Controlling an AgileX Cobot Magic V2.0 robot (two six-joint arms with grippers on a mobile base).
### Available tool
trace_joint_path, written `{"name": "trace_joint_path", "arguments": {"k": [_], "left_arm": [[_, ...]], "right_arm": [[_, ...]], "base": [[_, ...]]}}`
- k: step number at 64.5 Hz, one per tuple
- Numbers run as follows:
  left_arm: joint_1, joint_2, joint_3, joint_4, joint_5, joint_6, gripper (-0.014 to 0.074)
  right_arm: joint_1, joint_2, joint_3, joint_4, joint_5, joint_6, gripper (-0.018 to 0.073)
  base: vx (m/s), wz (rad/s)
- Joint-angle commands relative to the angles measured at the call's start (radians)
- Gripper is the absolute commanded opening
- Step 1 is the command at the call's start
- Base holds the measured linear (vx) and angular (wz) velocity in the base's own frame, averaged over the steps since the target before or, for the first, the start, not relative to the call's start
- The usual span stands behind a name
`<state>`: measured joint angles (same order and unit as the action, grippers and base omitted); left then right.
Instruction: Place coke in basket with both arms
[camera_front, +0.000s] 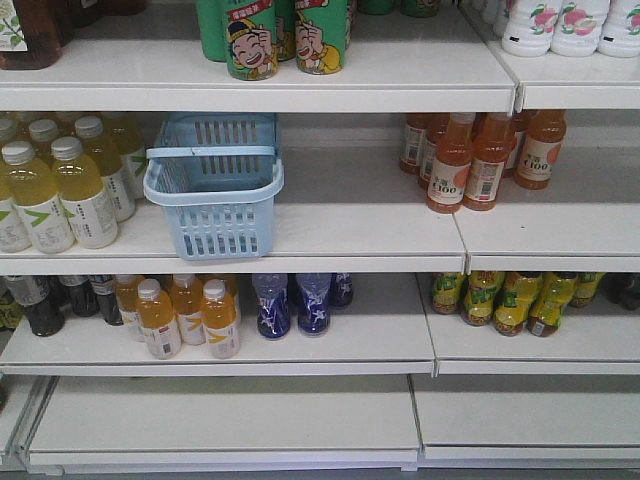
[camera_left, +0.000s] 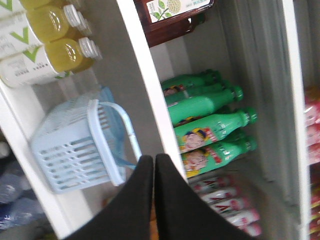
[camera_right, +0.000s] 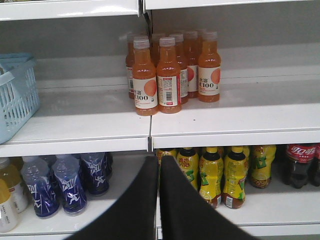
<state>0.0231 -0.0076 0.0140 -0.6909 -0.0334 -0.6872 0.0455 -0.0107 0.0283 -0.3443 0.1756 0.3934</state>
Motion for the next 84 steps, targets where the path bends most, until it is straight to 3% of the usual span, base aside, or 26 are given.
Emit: {"name": "trace_joint_path", "arguments": {"k": [1,11,18,34,40,49,53,64,74,78,84], "left_arm": [[-0.007,-0.019,-0.107,-0.044,-0.081,-0.108,-0.0006],[-0.007,-0.017,-0.316,-0.02,-0.13,-0.141,-0.0006],[-0.007,0.005,-0.433,0.095,-0.144,-0.143,-0.0006],[-0.007,0.2,-0.637,0.213,-0.175,-0.144,-0.0008],[-0.007,0.31,-0.711,0.29,-0.193,-0.147,-0.0008],[-0.007,0.458,-0.786,0.425,-0.196,-0.166,-0.0008],[-0.021,0.511,-0.787,0.477,-0.196,-0.213,-0.0008],[-0.127,0.679,-0.787,0.746,-0.251,-0.404,-0.0008],[-0.205,0.845,-0.787,1.086,-0.474,-0.635,-0.0008],[-0.205,0.918,-0.787,1.194,-0.577,-0.666,-0.0008],[-0.205,1.023,-0.787,1.251,-0.637,-0.662,-0.0007]], "right_arm": [[-0.006,-0.018,0.011,-0.01,-0.071,-0.007,-0.0004],[-0.006,-0.018,0.011,-0.01,-0.071,-0.007,-0.0004],[-0.006,-0.018,0.011,-0.01,-0.071,-0.007,-0.0004],[-0.006,-0.018,0.011,-0.01,-0.071,-0.007,-0.0004],[-0.006,-0.018,0.011,-0.01,-0.071,-0.007,-0.0004],[-0.006,-0.018,0.011,-0.01,-0.071,-0.007,-0.0004],[-0.006,-0.018,0.011,-0.01,-0.071,-0.007,-0.0004],[-0.006,-0.018,0.011,-0.01,-0.071,-0.007,-0.0004],[-0.006,-0.018,0.011,-0.01,-0.071,-0.007,-0.0004],[-0.006,-0.018,0.011,-0.01,-0.071,-0.007,-0.0004],[-0.006,-0.018,0.011,-0.01,-0.071,-0.007,-0.0004]], "base": [[0.0,0.0],[0.0,0.0],[0.0,0.0],[0.0,0.0],[0.0,0.0],[0.0,0.0],[0.0,0.0],[0.0,0.0],[0.0,0.0],[0.0,0.0],[0.0,0.0]]}}
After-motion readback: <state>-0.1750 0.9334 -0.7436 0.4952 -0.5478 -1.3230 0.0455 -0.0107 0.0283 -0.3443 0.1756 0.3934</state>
